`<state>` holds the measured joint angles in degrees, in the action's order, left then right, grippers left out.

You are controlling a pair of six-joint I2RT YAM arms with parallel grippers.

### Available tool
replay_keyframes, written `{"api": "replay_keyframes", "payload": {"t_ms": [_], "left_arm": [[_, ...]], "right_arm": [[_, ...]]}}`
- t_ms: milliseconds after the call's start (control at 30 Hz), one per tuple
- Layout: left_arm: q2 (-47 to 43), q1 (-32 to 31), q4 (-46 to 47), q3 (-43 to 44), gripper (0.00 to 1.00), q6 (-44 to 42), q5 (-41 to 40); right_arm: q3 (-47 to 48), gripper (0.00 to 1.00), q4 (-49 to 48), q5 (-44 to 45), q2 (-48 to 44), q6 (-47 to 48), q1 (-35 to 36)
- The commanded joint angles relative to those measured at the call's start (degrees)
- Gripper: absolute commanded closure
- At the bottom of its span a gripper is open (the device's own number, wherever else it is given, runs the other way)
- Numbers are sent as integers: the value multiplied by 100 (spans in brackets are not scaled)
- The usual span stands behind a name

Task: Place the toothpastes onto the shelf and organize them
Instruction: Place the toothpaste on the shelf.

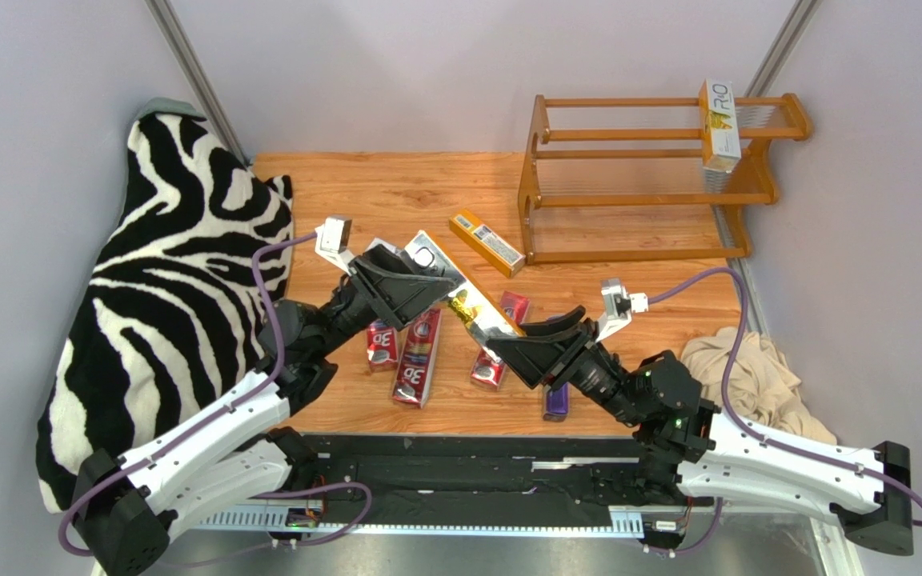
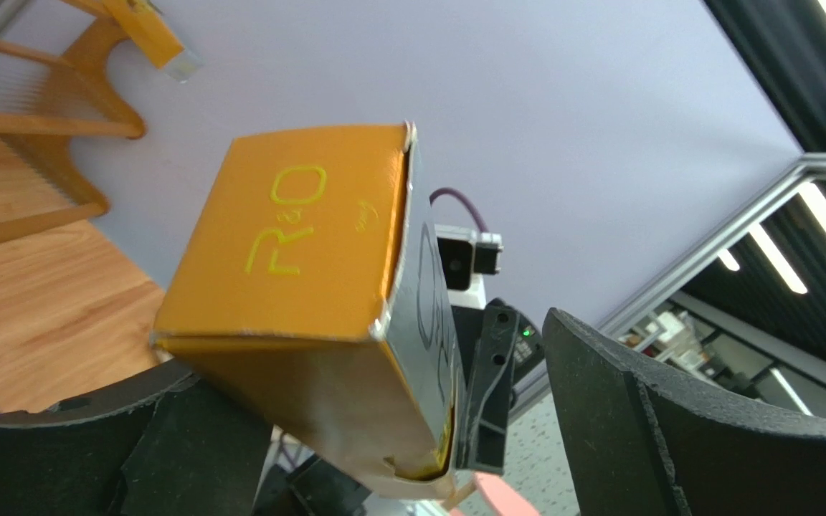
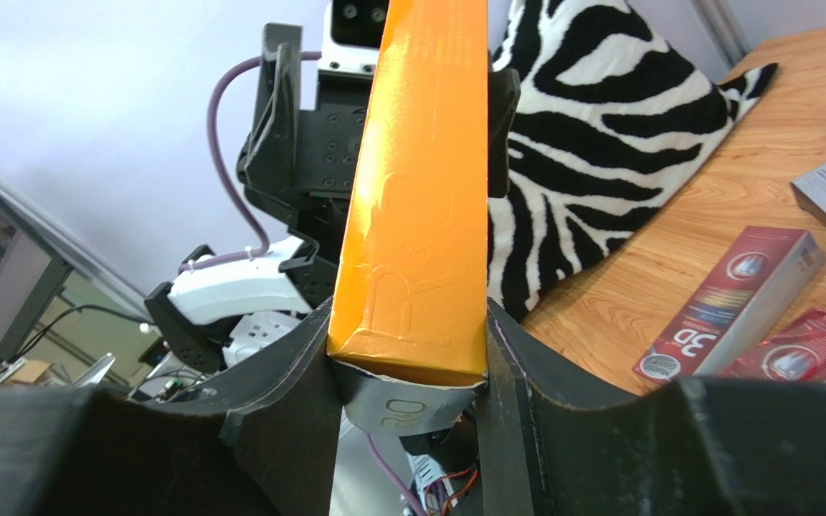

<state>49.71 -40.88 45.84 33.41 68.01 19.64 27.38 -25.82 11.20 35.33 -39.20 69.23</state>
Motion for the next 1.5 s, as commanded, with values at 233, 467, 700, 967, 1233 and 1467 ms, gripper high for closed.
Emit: {"api": "replay_keyframes", "payload": {"t_ms": [233,467,700,967,1233,1467], "left_arm": [[-629,1,-3470,886,2,-2323,305],[-1367,-7,-5523,1220,1,-3601,-829],[-964,-7,-7448,2046,1,-4331,-2233],[-779,-7,-7432,1784,1,-4305,-2245],[-849,-7,-7221,1388,1,-4252,-2140],[-832,-7,-7213,1212,1,-4252,-2096]], "right_arm": [[66,80,516,892,-649,-237,11],[84,82,1219,1437,-1125,-369,-6],[435,82,2053,1815,-1125,-413,3],[1471,82,3030,2343,-423,-273,-67],[3333,82,4191,1361,850,-316,-1068],[4223,82,3972,-1039,1730,-545,-3096]]}}
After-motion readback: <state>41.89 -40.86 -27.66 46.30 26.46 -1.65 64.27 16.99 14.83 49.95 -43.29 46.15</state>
